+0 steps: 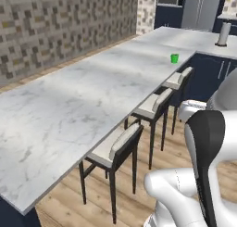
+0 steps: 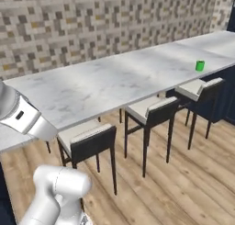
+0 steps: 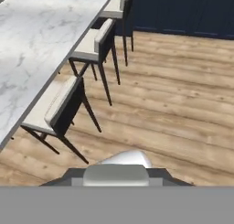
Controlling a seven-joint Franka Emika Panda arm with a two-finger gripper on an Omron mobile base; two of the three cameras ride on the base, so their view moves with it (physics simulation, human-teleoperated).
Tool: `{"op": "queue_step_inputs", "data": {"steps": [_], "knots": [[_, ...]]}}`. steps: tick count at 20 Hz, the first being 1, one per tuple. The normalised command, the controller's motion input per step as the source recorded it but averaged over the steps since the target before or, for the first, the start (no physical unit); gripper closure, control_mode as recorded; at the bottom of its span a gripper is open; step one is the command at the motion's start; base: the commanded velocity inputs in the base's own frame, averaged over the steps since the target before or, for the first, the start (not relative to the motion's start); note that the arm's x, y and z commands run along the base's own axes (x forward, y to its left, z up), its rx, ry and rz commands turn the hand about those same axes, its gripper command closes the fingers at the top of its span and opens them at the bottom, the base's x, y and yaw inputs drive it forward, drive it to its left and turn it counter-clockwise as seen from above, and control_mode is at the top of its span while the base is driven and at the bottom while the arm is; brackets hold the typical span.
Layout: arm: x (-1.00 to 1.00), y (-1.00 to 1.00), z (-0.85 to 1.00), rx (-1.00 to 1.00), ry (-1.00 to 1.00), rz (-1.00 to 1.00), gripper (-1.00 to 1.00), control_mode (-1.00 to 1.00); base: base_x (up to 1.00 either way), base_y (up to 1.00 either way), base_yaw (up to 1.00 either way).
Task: Pick up the marshmallow and place it in the cup of hot chocolate on the dining counter.
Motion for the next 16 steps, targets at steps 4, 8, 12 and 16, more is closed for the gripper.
{"op": "queue_step_inputs", "data": {"steps": [4, 8, 12, 16], "knots": [[0.00, 0.00, 0.00, 0.00, 0.00, 0.00, 1.00, 1.00, 0.90, -1.00, 0.21], [0.00, 0.00, 0.00, 0.00, 0.00, 0.00, 1.00, 1.00, 0.58, -1.00, 0.31], [0.00, 0.00, 0.00, 0.00, 0.00, 0.00, 1.00, 1.00, 0.29, -0.90, 0.47], [0.00, 0.00, 0.00, 0.00, 0.00, 0.00, 1.00, 1.00, 0.03, -0.44, 0.72]]}}
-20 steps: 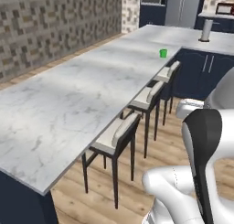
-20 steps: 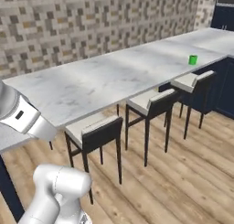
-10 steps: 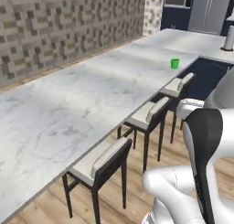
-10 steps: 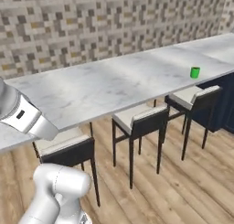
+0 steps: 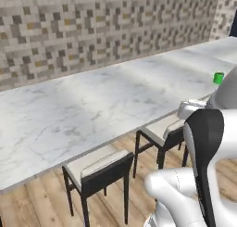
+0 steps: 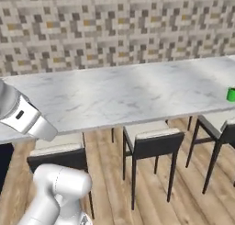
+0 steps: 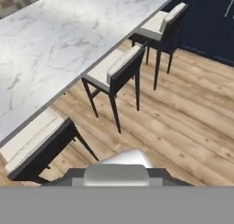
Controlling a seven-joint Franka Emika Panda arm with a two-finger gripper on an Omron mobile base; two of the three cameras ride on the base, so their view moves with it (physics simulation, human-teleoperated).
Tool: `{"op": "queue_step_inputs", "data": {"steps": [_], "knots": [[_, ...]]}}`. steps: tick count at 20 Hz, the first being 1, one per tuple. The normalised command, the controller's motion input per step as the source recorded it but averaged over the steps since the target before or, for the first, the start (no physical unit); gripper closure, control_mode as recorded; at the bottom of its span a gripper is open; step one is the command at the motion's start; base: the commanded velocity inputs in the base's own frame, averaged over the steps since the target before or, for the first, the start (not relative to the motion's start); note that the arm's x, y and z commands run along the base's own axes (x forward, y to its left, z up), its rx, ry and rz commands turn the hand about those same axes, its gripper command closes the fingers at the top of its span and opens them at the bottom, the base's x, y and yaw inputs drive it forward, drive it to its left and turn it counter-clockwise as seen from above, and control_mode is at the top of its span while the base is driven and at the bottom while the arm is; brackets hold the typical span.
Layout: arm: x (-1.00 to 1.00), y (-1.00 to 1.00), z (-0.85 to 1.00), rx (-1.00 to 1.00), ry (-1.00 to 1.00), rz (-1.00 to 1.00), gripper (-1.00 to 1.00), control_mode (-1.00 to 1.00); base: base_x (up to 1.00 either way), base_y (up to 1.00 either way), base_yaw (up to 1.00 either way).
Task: Pick up the marshmallow and place it in the cup of hot chocolate on the dining counter.
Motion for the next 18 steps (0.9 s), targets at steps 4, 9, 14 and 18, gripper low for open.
{"op": "queue_step_inputs", "data": {"steps": [4, 9, 14, 18], "knots": [[0.00, 0.00, 0.00, 0.00, 0.00, 0.00, 1.00, 1.00, -0.36, -0.43, 0.76], [0.00, 0.00, 0.00, 0.00, 0.00, 0.00, 1.00, 1.00, -0.67, -0.75, 0.61], [0.00, 0.00, 0.00, 0.00, 0.00, 0.00, 1.00, 1.00, -0.58, -1.00, 0.46], [0.00, 0.00, 0.00, 0.00, 0.00, 0.00, 1.00, 1.00, -0.26, -1.00, 0.21]]}}
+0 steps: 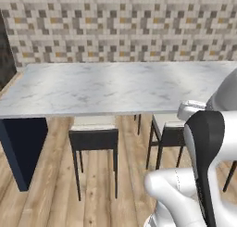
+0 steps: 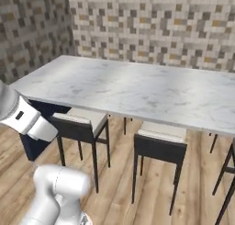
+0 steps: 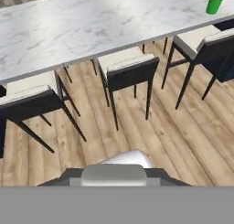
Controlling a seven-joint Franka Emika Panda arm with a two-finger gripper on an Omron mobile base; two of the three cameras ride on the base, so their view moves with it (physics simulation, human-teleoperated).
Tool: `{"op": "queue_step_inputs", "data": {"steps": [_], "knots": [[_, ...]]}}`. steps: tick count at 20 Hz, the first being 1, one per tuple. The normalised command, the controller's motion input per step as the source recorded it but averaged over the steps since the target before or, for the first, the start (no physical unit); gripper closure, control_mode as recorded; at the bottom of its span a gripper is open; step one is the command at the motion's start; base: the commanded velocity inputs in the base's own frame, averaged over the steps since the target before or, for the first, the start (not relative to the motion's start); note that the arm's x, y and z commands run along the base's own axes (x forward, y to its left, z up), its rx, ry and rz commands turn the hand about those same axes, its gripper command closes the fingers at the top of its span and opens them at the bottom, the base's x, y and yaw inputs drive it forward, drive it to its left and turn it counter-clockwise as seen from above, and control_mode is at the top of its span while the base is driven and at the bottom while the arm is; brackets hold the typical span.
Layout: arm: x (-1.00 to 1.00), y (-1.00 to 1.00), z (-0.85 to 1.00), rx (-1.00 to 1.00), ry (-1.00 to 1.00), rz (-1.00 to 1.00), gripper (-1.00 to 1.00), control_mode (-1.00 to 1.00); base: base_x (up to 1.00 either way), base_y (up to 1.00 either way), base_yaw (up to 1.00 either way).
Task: Pick up the marshmallow and place it in the cup of hot chocolate on the dining counter.
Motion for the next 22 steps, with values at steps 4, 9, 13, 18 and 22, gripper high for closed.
{"op": "queue_step_inputs", "data": {"steps": [4, 9, 13, 18, 22], "knots": [[0.00, 0.00, 0.00, 0.00, 0.00, 0.00, 1.00, 1.00, -0.28, -1.00, 0.03], [0.00, 0.00, 0.00, 0.00, 0.00, 0.00, 1.00, 1.00, -0.13, -1.00, 0.00], [0.00, 0.00, 0.00, 0.00, 0.00, 0.00, 1.00, 1.00, -0.01, -1.00, 0.00], [0.00, 0.00, 0.00, 0.00, 0.00, 0.00, 1.00, 1.00, 0.22, -1.00, 0.02], [0.00, 0.00, 0.00, 0.00, 0.00, 0.00, 1.00, 1.00, 0.59, -1.00, 0.10]]}}
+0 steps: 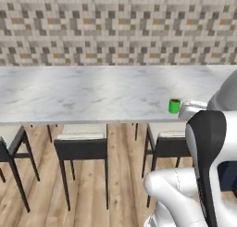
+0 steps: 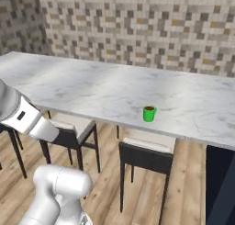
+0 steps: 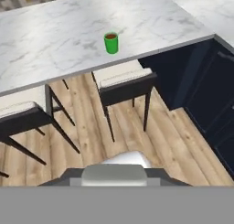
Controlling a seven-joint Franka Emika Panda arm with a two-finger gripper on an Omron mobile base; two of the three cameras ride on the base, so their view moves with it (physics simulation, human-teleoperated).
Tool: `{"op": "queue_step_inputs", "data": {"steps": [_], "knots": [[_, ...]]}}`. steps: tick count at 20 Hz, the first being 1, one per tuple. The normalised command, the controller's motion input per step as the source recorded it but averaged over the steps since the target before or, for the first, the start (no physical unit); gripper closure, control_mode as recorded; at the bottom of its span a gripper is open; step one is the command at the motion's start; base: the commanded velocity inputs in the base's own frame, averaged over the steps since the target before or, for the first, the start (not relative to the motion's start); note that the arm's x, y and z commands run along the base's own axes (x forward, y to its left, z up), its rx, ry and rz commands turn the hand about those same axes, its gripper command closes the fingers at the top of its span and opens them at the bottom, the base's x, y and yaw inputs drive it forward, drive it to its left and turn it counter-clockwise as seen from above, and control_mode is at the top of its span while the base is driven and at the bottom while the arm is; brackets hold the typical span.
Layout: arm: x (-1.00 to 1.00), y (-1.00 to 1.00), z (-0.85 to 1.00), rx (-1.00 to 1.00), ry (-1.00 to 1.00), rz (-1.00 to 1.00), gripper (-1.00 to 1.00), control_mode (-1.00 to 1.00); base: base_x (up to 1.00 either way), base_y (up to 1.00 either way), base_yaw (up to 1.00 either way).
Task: Pick up the marshmallow and place it in the cup of hot chocolate on the dining counter.
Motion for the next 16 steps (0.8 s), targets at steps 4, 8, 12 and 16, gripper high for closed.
{"op": "queue_step_inputs", "data": {"steps": [4, 8, 12, 16], "knots": [[0.00, 0.00, 0.00, 0.00, 0.00, 0.00, 1.00, 1.00, 0.95, -0.92, 0.11], [0.00, 0.00, 0.00, 0.00, 0.00, 0.00, 1.00, 1.00, 1.00, -0.67, 0.01], [0.00, 0.00, 0.00, 0.00, 0.00, 0.00, 1.00, 1.00, 1.00, -0.29, 0.00], [0.00, 0.00, 0.00, 0.00, 0.00, 0.00, 1.00, 1.00, 1.00, 0.00, -0.20]]}}
